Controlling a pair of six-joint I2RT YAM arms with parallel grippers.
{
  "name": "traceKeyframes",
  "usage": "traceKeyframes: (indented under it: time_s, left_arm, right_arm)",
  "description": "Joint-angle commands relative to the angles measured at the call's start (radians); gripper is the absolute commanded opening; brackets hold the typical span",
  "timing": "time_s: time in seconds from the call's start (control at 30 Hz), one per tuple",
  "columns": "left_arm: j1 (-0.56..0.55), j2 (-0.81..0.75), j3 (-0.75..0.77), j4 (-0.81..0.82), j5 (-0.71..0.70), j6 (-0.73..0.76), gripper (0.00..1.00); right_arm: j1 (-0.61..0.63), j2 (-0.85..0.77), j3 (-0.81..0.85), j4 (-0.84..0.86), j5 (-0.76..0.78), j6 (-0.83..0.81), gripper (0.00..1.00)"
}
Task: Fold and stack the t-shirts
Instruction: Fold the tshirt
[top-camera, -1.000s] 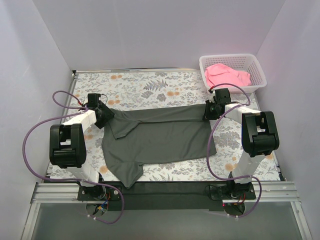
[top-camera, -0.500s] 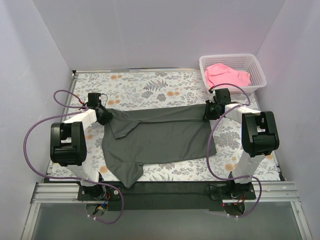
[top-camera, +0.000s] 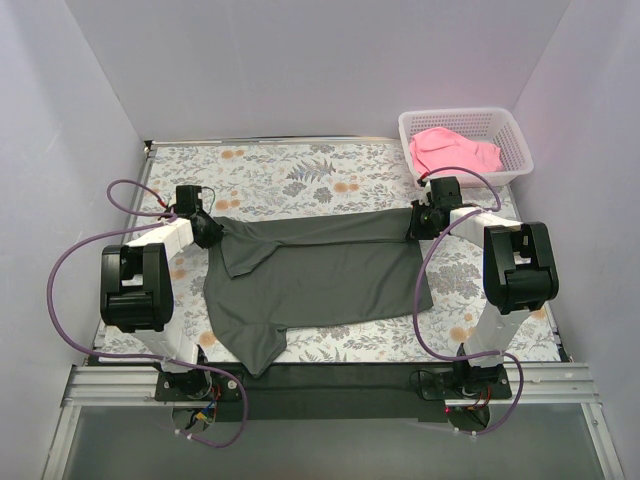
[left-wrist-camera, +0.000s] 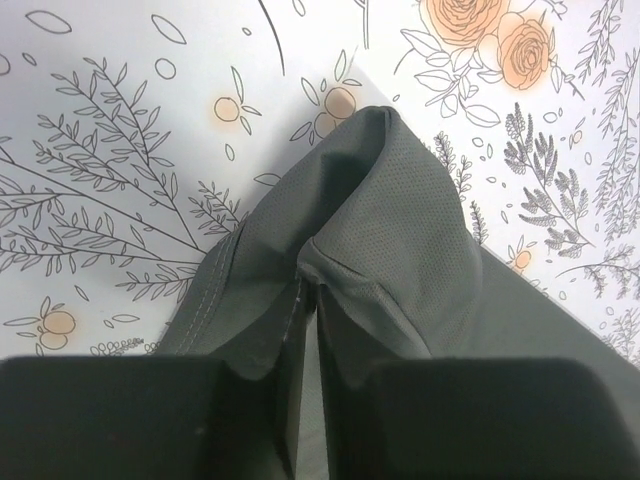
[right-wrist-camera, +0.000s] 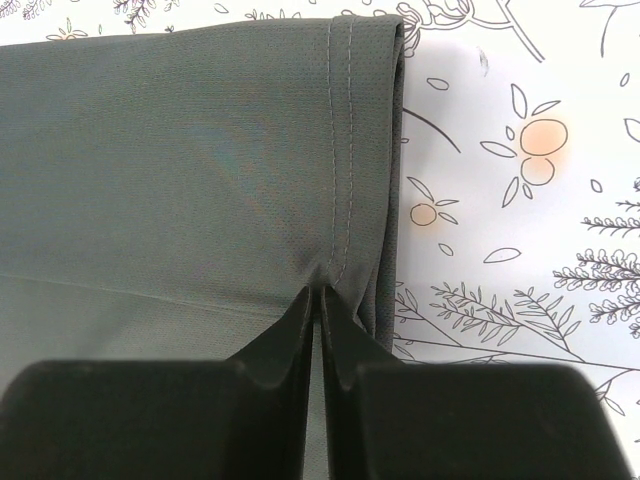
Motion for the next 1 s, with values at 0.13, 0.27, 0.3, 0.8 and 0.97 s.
traceKeyframes:
  time_s: [0.13,0.27,0.3,0.8,0.97]
  left_arm:
    - [0.005,-0.002,-0.006,0.004,0.001,0.011,0.0]
    - [0.006,-0.06,0.014,-0.089,-0.04,-0.039,0.0]
    - [0.005,-0.076,0.02,-0.112,-0.057,-0.055,0.0]
    - [0.006,-0.223,-0.195,-0.18,-0.039,-0.257,0.0]
    - [0.005,-0.218,-0.233,-0.142,-0.027,-0.297,0.1]
  right_arm:
    - [-0.006,0.002,-0.018,0.014,0.034,-0.006,0.1]
    - [-0.006,0.002,-0.02,0.014,0.045,-0.005,0.1]
    - [-0.006,0.002,-0.02,0.014,0.046,-0.005,0.1]
    - [-0.009,0.002,-0.022,0.012,0.054,0.0,0.09]
    - [-0.01,-0.006,-0.018,0.014,0.058,-0.003,0.09]
